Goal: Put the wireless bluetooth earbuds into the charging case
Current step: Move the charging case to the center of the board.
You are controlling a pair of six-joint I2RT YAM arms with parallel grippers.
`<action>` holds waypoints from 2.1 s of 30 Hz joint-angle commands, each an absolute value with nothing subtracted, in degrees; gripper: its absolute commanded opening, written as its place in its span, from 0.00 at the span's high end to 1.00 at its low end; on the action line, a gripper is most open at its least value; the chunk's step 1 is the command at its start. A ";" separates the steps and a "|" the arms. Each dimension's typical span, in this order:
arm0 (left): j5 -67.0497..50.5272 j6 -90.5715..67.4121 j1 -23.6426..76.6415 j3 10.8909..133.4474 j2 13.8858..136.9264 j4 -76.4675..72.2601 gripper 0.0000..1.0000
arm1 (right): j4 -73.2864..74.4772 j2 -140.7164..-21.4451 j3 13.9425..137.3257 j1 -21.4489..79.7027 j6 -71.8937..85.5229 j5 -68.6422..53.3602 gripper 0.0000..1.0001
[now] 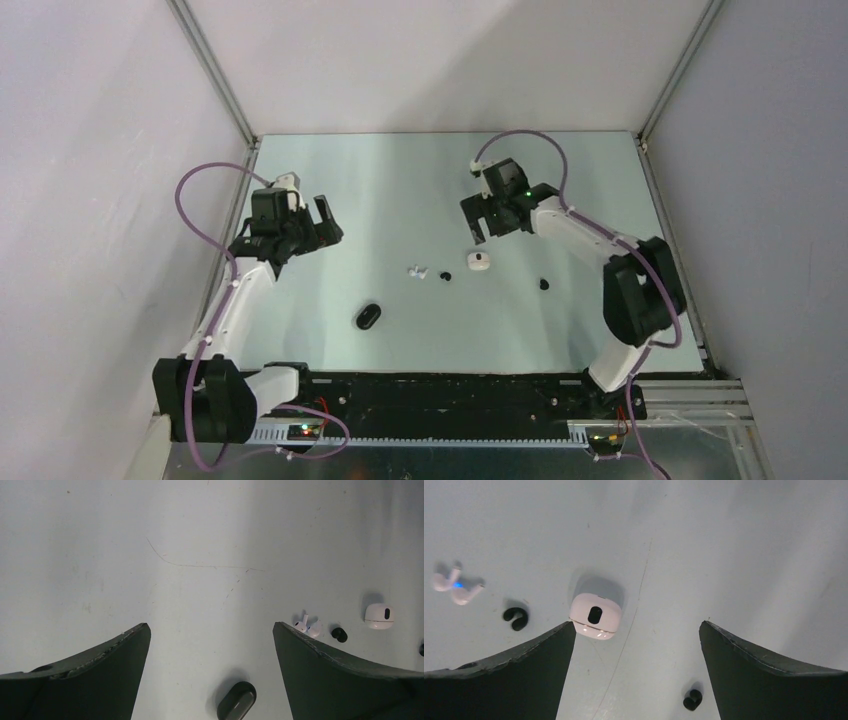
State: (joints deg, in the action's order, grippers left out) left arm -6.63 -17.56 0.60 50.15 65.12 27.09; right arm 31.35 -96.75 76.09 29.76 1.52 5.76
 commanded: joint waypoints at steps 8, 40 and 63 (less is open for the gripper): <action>-6.81 -16.80 0.18 51.48 65.89 24.91 0.00 | 31.04 -106.42 77.25 31.71 -1.94 6.27 0.04; -8.04 -18.06 0.18 50.01 65.88 23.61 0.00 | 31.25 -107.49 72.33 26.51 -8.74 2.75 0.05; -7.96 -17.11 0.18 50.66 66.16 23.70 0.00 | 34.65 -103.40 73.58 16.22 -12.36 -3.45 0.14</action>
